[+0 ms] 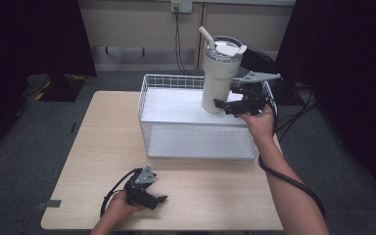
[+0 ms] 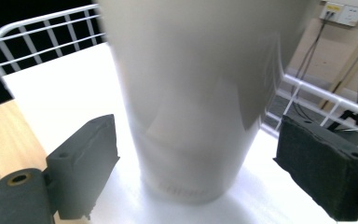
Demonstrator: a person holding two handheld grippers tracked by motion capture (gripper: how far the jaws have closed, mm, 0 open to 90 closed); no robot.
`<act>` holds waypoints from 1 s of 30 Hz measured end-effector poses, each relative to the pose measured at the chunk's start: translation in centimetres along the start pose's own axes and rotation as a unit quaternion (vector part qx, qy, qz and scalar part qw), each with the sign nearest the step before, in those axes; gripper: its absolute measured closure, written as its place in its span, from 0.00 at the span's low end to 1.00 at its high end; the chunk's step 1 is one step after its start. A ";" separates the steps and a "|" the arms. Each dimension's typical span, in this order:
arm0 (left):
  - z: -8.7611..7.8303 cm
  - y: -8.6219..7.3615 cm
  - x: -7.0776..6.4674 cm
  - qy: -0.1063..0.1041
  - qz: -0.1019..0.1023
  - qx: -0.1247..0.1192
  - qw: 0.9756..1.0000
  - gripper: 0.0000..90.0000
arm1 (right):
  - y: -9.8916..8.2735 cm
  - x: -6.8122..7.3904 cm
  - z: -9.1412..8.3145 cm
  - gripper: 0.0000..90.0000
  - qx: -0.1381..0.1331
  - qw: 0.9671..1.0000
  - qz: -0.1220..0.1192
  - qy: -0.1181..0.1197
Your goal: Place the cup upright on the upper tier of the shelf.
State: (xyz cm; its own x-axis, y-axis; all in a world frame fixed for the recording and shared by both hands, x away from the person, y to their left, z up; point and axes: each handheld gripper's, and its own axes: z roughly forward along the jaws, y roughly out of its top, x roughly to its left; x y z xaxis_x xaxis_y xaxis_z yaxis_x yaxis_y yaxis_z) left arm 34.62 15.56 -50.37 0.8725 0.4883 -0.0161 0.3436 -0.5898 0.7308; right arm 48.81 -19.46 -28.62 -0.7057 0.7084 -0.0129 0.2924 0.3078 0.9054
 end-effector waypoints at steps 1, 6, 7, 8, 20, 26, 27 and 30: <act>0.0 0.0 0.0 0.000 0.000 0.000 1.000 0.11 | 0.0 0.0 0.0 0.14 0.000 1.000 0.000 0.000; 0.0 0.0 0.0 0.001 0.000 -0.001 1.000 0.11 | -0.9 0.7 -1.7 0.14 0.002 1.000 0.000 0.024; 0.0 0.0 0.0 0.001 0.000 -0.001 1.000 0.11 | -0.9 0.8 -1.9 0.14 0.000 1.000 0.000 0.028; 0.0 0.0 0.0 0.001 0.000 -0.001 1.000 0.11 | -1.0 1.0 -2.2 0.14 -0.002 0.999 -0.003 0.032; 0.0 0.0 0.0 0.001 0.000 -0.001 1.000 0.11 | -3.4 3.5 -3.8 0.14 -0.001 0.998 -0.034 0.060; 0.0 0.0 0.0 0.001 0.001 0.001 1.000 0.11 | -5.0 4.3 -4.3 0.14 0.002 0.996 -0.040 0.075; 0.0 0.0 0.0 0.000 0.001 0.001 1.000 0.11 | -5.2 4.4 -4.4 0.14 0.003 0.996 -0.047 0.074; 0.0 0.0 0.0 0.000 0.001 0.001 1.000 0.11 | -6.0 4.6 -4.7 0.14 0.009 0.995 -0.052 0.079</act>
State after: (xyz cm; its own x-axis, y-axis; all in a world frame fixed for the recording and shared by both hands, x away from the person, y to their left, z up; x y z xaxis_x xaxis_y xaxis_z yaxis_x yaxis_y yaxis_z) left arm 34.63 15.56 -50.39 0.8729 0.4877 -0.0143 0.3425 -0.5916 0.7299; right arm 40.77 -21.00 -32.07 -0.8247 0.5643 -0.0386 0.2231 0.3872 0.8946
